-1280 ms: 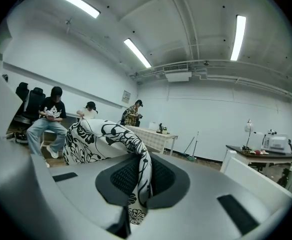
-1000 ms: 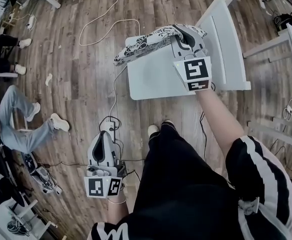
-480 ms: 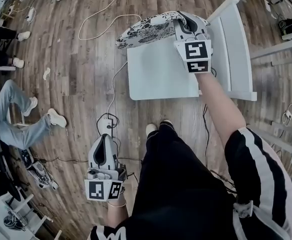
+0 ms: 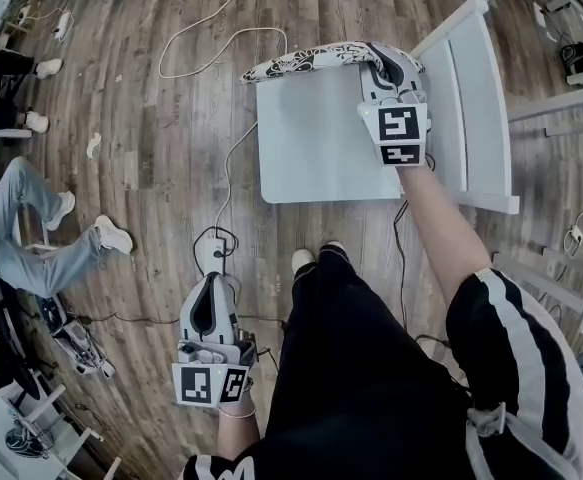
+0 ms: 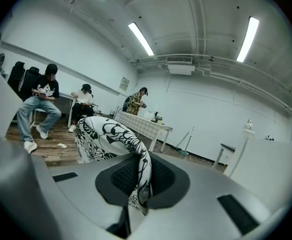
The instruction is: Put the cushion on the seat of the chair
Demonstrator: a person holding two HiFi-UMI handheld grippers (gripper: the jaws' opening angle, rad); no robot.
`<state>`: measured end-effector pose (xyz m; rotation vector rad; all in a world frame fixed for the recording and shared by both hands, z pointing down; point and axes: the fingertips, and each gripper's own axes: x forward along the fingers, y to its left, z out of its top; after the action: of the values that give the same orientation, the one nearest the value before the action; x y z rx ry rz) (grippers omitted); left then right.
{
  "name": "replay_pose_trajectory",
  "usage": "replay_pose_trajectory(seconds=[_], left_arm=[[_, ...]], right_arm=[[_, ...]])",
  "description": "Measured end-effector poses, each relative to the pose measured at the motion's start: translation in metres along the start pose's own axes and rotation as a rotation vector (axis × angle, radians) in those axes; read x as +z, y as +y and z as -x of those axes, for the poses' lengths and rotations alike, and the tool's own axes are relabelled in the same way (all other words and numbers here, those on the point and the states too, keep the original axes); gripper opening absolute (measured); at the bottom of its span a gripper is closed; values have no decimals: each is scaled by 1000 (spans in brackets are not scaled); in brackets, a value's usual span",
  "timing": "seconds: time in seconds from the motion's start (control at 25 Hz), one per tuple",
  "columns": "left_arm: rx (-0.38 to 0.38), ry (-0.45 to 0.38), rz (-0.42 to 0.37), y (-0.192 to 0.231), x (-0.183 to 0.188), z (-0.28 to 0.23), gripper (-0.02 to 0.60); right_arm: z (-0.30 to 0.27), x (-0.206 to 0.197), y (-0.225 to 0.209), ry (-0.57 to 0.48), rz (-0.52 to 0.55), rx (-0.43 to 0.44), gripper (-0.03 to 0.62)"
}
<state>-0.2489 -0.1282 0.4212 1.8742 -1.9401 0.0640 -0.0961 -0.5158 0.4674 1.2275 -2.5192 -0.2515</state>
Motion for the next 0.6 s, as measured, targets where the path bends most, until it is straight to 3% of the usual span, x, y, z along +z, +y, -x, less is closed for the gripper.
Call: replay_pose_trajectory(seconds=[0.28,0.6], left_arm=[[-23,6,-1,-1,-5,-3,3],[-76,30,-2,-13,-21,-7,3]], right_arm=[[53,-65,41,116,-6,74,31],[93,-115,80,202,82,150,31]])
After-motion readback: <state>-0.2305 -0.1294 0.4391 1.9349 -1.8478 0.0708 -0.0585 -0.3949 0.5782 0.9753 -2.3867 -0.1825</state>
